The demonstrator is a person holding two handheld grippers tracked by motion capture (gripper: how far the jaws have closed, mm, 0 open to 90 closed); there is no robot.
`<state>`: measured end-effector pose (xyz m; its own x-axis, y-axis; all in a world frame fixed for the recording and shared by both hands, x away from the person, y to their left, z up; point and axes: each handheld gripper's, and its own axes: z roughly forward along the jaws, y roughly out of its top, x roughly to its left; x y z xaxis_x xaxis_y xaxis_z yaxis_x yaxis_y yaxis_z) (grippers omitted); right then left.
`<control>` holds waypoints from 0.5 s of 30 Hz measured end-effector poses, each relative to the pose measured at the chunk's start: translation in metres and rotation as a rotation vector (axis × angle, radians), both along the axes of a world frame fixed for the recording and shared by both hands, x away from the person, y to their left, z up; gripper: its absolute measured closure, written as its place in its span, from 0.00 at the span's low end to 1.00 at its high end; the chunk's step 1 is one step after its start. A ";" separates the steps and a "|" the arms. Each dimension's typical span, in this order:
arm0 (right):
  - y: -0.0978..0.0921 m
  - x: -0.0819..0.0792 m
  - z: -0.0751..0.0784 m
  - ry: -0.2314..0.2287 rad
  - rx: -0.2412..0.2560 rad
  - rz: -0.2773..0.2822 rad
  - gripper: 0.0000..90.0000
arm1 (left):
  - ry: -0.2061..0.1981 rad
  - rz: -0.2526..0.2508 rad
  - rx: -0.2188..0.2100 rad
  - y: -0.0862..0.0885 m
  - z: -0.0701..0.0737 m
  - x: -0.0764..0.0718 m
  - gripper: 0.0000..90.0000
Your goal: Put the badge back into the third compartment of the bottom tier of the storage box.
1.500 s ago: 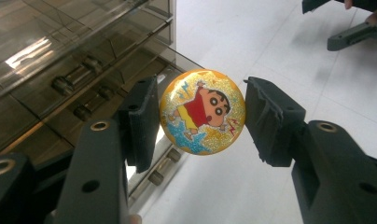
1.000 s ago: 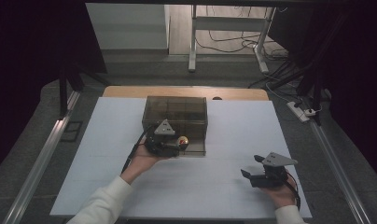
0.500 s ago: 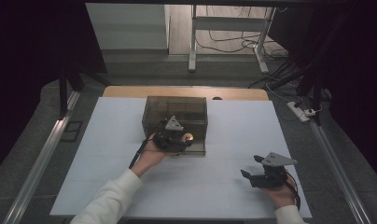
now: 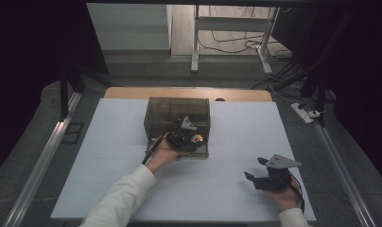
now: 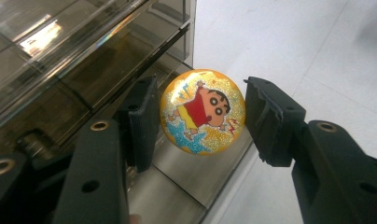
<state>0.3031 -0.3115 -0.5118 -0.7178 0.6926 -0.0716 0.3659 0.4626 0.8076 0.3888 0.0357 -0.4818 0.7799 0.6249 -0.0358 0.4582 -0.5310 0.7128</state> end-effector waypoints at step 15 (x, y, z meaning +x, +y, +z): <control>0.001 0.000 -0.001 -0.002 0.001 0.000 0.22 | 0.012 0.007 0.017 -0.004 -0.007 0.005 0.51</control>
<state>0.3029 -0.3108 -0.5127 -0.7178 0.6924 -0.0723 0.3639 0.4618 0.8089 0.3938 0.0318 -0.4892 0.7748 0.6313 -0.0339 0.4703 -0.5397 0.6982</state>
